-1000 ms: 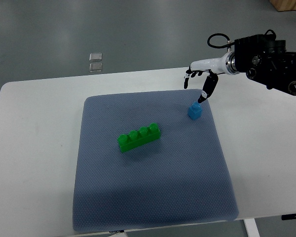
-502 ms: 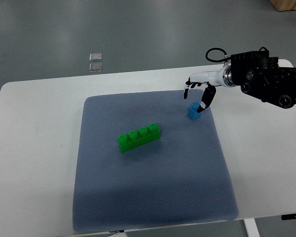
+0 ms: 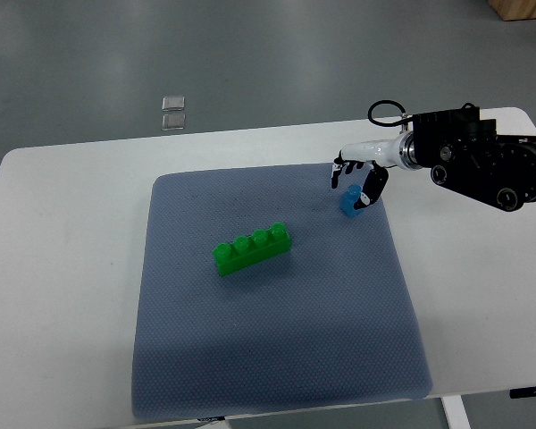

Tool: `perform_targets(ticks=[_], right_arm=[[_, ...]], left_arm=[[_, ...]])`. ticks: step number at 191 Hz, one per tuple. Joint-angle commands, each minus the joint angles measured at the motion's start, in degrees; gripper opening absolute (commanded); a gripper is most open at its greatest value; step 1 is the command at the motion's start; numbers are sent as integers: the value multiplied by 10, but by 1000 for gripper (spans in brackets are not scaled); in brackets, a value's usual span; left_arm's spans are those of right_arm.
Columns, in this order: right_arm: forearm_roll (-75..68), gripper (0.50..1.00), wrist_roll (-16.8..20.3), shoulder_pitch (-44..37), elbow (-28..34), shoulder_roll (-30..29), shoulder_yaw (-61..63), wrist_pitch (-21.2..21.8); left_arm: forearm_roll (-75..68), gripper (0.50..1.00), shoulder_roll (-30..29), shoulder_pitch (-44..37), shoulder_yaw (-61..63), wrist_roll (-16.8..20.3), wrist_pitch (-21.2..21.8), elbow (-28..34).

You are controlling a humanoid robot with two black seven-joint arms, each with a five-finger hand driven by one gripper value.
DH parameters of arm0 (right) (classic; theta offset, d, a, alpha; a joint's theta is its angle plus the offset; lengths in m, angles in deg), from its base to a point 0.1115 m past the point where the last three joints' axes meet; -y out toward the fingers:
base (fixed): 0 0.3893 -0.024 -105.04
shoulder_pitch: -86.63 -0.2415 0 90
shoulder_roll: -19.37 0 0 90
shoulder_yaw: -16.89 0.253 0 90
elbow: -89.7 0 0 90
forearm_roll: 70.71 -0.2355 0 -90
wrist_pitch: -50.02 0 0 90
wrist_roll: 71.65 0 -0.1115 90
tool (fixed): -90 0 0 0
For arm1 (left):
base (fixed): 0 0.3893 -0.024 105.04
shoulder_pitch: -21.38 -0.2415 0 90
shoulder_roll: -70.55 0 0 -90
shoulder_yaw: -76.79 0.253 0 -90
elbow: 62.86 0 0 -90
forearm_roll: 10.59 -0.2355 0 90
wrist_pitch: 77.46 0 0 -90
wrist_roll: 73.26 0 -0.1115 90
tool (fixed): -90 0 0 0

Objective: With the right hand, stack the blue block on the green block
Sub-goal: 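Close the right hand fingers around the blue block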

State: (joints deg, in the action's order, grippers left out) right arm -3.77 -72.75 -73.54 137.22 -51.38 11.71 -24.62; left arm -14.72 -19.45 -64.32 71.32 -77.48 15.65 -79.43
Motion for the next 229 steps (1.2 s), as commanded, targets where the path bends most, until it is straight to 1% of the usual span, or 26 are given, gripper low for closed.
perform_targets(ticks=[1, 7, 12, 18, 25, 34, 35, 39, 42, 56, 69, 175, 194, 203, 229], right_arm=[[8, 797, -5, 6, -2, -1, 0, -2], [10, 785, -5, 6, -2, -1, 0, -4], [12, 758, -6, 7, -2, -1, 0, -4], [12, 750, -6, 7, -1, 0, 0, -4], [13, 725, -7, 8, -1, -1, 0, -4], [14, 719, -8, 10, -1, 0, 0, -4], [15, 711, -9, 10, -2, 0, 0, -4], [16, 705, -9, 10, -2, 0, 0, -4], [19, 686, -10, 10, -2, 0, 0, -4], [25, 658, -14, 11, -1, 0, 0, -5], [29, 652, -14, 12, -2, 1, 0, -6], [33, 654, -25, 17, -1, 1, -1, -9], [38, 637, -29, 17, -2, 1, -2, -9], [47, 621, -33, 18, -2, 1, -2, -9], [52, 603, -35, 17, -2, 1, -2, -9]], left_arm=[[0, 1000, 0, 0, 0, 0, 1, 0], [0, 1000, 0, 0, 0, 0, 0, 0], [0, 1000, 0, 0, 0, 0, 1, 0], [0, 1000, 0, 0, 0, 0, 0, 0], [0, 1000, 0, 0, 0, 0, 0, 0], [0, 1000, 0, 0, 1, 0, 1, 0], [-1, 1000, 0, 0, 1, 0, 0, 0], [-1, 1000, 0, 0, 1, 0, 1, 0], [-1, 1000, 0, 0, 1, 0, 0, 0], [0, 1000, 0, 0, 1, 0, 1, 0], [0, 1000, 0, 0, 1, 0, 1, 0], [0, 1000, 0, -1, 1, 0, 0, 0], [0, 1000, 0, 0, 1, 0, 1, 0], [-1, 1000, 0, 0, 1, 0, 1, 0], [0, 1000, 0, -1, 1, 0, 1, 0]])
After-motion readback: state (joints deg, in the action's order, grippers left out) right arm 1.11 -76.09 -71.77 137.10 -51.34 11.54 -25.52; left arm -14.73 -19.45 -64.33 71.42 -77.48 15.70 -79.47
